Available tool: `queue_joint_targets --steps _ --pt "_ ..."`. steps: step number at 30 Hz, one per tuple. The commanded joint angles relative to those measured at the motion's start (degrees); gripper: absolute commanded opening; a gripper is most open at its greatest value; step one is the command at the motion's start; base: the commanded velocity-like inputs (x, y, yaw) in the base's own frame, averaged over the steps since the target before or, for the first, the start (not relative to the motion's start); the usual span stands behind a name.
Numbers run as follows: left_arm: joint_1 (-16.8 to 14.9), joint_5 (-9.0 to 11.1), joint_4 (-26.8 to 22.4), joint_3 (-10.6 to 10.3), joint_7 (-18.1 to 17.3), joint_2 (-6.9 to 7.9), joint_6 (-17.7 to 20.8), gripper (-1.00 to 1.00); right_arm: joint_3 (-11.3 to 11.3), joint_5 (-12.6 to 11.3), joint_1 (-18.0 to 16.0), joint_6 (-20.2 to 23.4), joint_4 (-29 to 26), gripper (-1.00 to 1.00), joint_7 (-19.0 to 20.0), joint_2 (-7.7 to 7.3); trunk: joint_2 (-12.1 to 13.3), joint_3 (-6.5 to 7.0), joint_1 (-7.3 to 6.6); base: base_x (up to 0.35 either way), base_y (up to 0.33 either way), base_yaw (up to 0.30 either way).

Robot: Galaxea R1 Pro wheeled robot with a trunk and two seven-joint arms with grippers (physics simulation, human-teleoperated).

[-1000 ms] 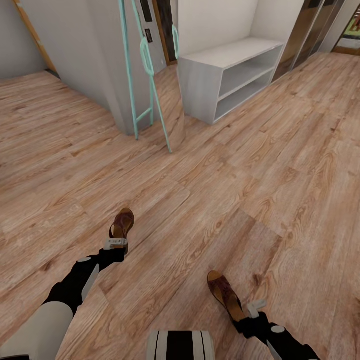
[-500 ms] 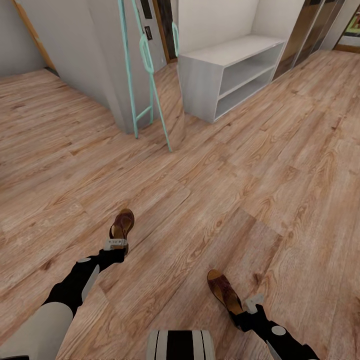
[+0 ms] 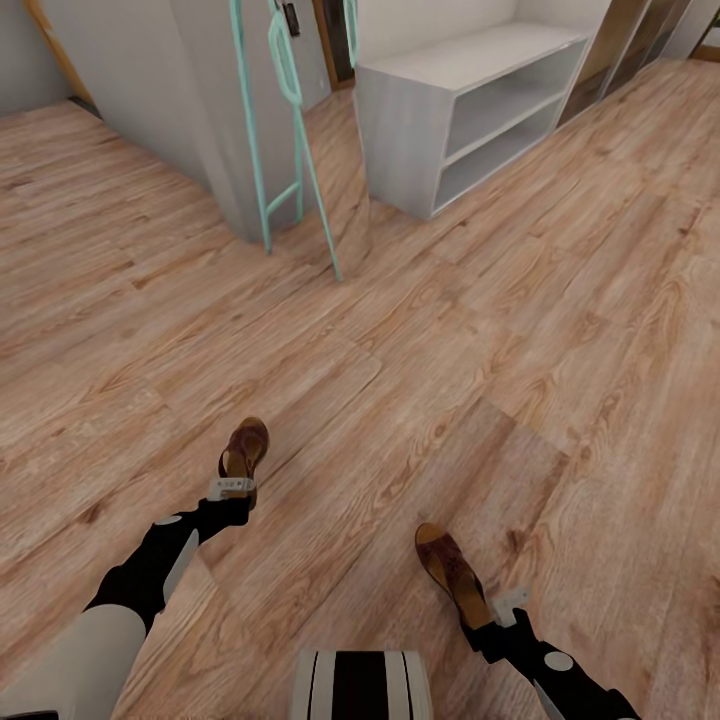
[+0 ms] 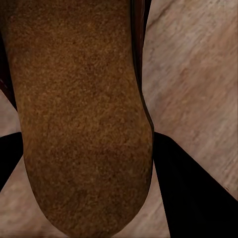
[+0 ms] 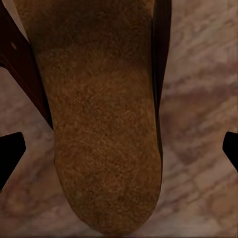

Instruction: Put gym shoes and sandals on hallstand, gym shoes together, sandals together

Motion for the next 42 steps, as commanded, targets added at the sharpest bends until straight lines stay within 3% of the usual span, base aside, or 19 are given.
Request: queue_joint_targets --steps 1,4,18,39,40,42 --pt "-0.1 0.1 -0.1 0.2 -0.4 -0.03 0.4 -1.0 0.2 0.4 0.0 -0.2 0.0 1.0 -0.1 -0.05 0.0 -0.34 0.01 0.0 0.0 0.0" --pt "-0.2 0.1 -0.2 0.3 -0.5 0.03 0.4 -1.0 0.2 0.4 0.0 -0.2 0.0 1.0 -0.1 -0.05 -0.1 -1.27 0.09 0.0 0.0 0.0" --pt "0.1 0.1 -3.4 0.3 -0.5 0.05 0.6 -1.0 0.3 0.3 0.0 -0.3 0.0 1.0 -0.1 -0.05 -0.1 -2.58 0.17 0.0 0.0 0.0" --pt "0.1 0.1 -3.5 0.5 -0.5 0.05 0.6 -1.0 0.2 0.3 0.0 -0.3 0.0 1.0 -0.1 -0.38 -0.1 -2.61 0.17 0.0 0.0 0.0" --pt "0.1 0.0 -3.5 0.5 -0.5 0.09 0.6 -1.0 0.2 0.3 0.0 -0.3 0.0 -1.0 -0.1 -0.39 -0.1 -2.61 0.17 0.0 0.0 0.0" --pt "0.1 0.0 -3.5 0.5 -0.5 0.11 0.6 -1.0 0.2 0.3 0.0 -0.2 0.0 -1.0 -0.1 -0.39 -0.1 -2.61 0.17 0.0 0.0 0.0"
